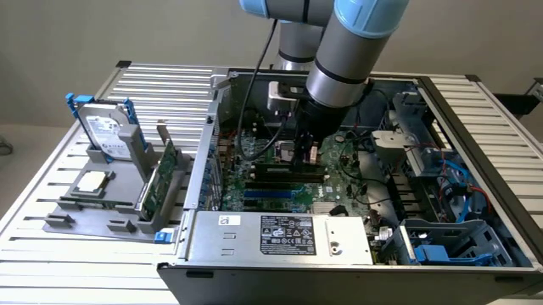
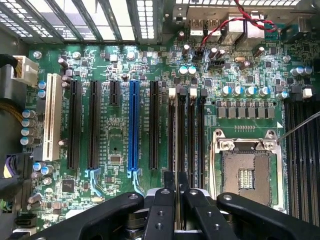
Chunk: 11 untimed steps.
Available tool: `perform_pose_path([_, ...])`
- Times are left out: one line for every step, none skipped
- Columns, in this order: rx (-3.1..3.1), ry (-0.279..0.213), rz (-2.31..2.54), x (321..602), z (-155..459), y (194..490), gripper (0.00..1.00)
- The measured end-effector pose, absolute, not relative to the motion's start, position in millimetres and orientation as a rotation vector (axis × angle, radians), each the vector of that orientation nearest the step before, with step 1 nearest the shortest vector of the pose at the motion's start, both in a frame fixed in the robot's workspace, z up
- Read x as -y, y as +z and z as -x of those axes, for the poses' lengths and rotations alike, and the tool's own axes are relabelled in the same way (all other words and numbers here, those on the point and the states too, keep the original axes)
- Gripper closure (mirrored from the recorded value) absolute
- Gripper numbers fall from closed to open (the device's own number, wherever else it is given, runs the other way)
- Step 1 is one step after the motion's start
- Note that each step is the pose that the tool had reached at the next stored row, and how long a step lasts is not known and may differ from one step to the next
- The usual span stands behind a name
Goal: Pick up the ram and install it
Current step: 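Insert the ram into the slot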
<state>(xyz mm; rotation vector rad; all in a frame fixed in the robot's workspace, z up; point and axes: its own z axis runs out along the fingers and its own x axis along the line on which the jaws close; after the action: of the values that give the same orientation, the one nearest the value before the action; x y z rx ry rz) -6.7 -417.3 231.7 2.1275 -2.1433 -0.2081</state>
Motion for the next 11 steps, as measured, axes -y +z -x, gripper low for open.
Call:
perform_pose_path([2.139,-0.216,-2.122,417.3,6.6,231.4,0.87])
perform_pose_path([2.135,-0.225,-2.116,417.3,6.4,231.2,0.87])
perform_pose_path([2.131,-0.231,-2.111,417.3,6.3,230.9,0.87])
perform_pose_path([2.128,-0.235,-2.108,417.3,5.9,230.6,0.87])
perform_pose_path([2.126,-0.237,-2.106,417.4,5.0,230.3,0.87])
perform_pose_path([2.125,-0.238,-2.104,417.4,3.8,230.2,0.87])
perform_pose_path([2.124,-0.237,-2.104,417.4,2.5,230.1,0.87])
perform_pose_path([2.124,-0.237,-2.103,417.4,1.3,230.0,0.87])
perform_pose_path([2.124,-0.237,-2.103,417.3,0.5,229.6,0.87])
perform_pose_path([2.124,-0.236,-2.103,417.3,0.4,229.3,0.87])
perform_pose_path([2.123,-0.235,-2.102,417.3,0.4,229.3,0.87])
